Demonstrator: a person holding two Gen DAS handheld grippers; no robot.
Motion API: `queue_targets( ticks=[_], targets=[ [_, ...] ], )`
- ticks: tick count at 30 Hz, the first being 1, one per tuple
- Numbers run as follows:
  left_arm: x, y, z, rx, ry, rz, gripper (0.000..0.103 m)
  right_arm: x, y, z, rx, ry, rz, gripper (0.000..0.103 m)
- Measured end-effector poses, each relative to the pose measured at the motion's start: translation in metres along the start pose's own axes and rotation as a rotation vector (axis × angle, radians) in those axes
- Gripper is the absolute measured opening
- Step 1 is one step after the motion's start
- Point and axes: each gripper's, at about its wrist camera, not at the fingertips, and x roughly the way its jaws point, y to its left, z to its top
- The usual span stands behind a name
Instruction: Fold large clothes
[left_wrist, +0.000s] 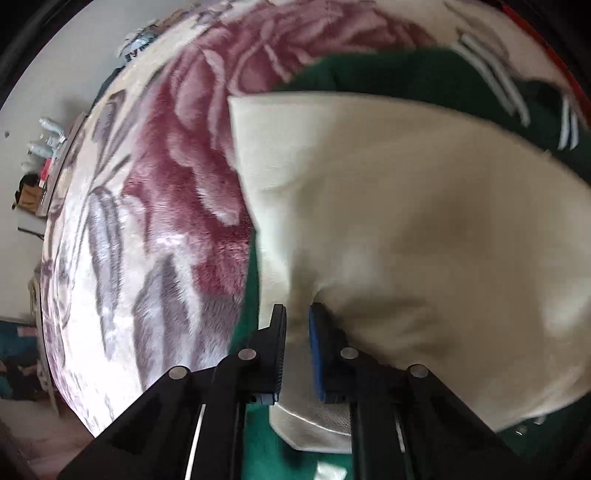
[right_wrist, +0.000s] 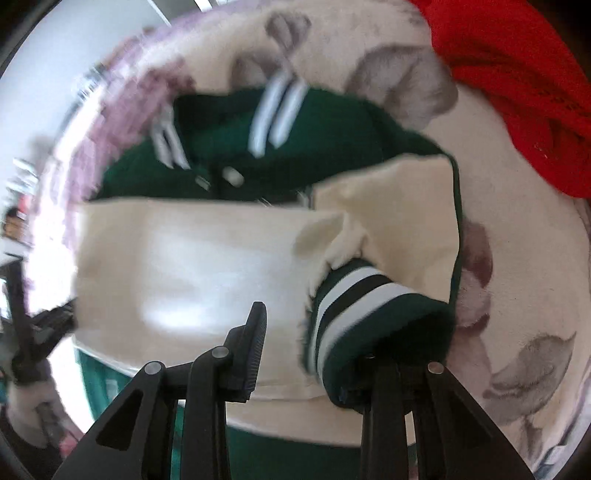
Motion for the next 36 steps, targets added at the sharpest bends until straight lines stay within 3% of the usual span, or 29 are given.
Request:
queue_targets(
  ticks=[1,2,5,7,9,10,11,12,16,21,22,23,24,25,27,30,33,36],
  targets=[
    [0.001,0.002,0.004,-0.007,0.0,-0.004,0.009,0.013,-0.012,0.001,0.009,0.013,-0.047,0.033],
    [0.003,0.003,0.007,-0.002,0.009,-0.009,0.01,0.021,-0.025,0.001,0.052,0.029,-0.023,0.036],
    [0.0,0.008,0.012,-0.011,0.035,-0.015,0.013,0.023,-0.061,0.0,0.22,0.072,0.125,0.039],
    [-0.012,0.018,0.014,-0.026,0.041,-0.043,0.014,0.009,-0.072,-0.003,0.26,0.088,0.127,0.056],
    [-0.033,0.035,0.013,-0.078,0.012,-0.087,0.035,-0.008,-0.086,-0.011,0.305,0.074,0.129,0.064],
    [-0.043,0.044,0.012,-0.111,-0.002,-0.104,0.067,-0.016,-0.094,-0.014,0.331,0.061,0.131,0.064],
    [-0.051,0.051,0.01,-0.143,-0.016,-0.115,0.093,-0.027,-0.102,-0.019,0.355,0.047,0.107,0.065],
    [-0.066,0.066,0.005,-0.202,-0.05,-0.126,0.095,-0.038,-0.11,-0.024,0.377,0.03,0.1,0.065],
    [-0.082,0.101,-0.013,-0.326,-0.088,-0.074,0.095,-0.064,-0.129,-0.032,0.465,-0.052,0.213,0.065],
    [-0.044,0.103,-0.025,-0.375,-0.033,-0.037,0.095,-0.075,-0.089,-0.026,0.383,-0.113,0.385,0.062],
    [-0.039,0.099,-0.026,-0.363,-0.037,-0.049,0.083,-0.076,-0.074,-0.025,0.35,-0.113,0.396,0.044],
    [-0.029,0.096,-0.024,-0.341,-0.032,-0.067,0.048,-0.072,-0.055,-0.025,0.309,-0.097,0.404,0.032],
    [-0.014,0.089,-0.021,-0.31,-0.003,-0.084,0.028,-0.069,-0.038,-0.023,0.269,-0.076,0.418,0.024],
    [-0.002,0.084,-0.018,-0.291,0.022,-0.111,0.012,-0.064,-0.025,-0.022,0.236,-0.063,0.421,0.024],
    [0.029,0.065,-0.019,-0.249,0.073,-0.145,0.012,-0.056,0.006,-0.017,0.156,-0.045,0.378,0.024],
    [0.044,0.061,-0.021,-0.242,0.065,-0.161,0.012,-0.034,0.029,-0.017,0.123,0.045,0.304,0.024],
    [0.026,0.087,-0.021,-0.316,0.073,-0.208,0.015,-0.023,0.028,-0.02,0.164,0.089,0.28,0.024],
    [-0.01,0.116,-0.031,-0.408,-0.021,-0.273,0.016,-0.017,0.02,-0.021,0.129,0.028,0.161,0.024]
  ],
)
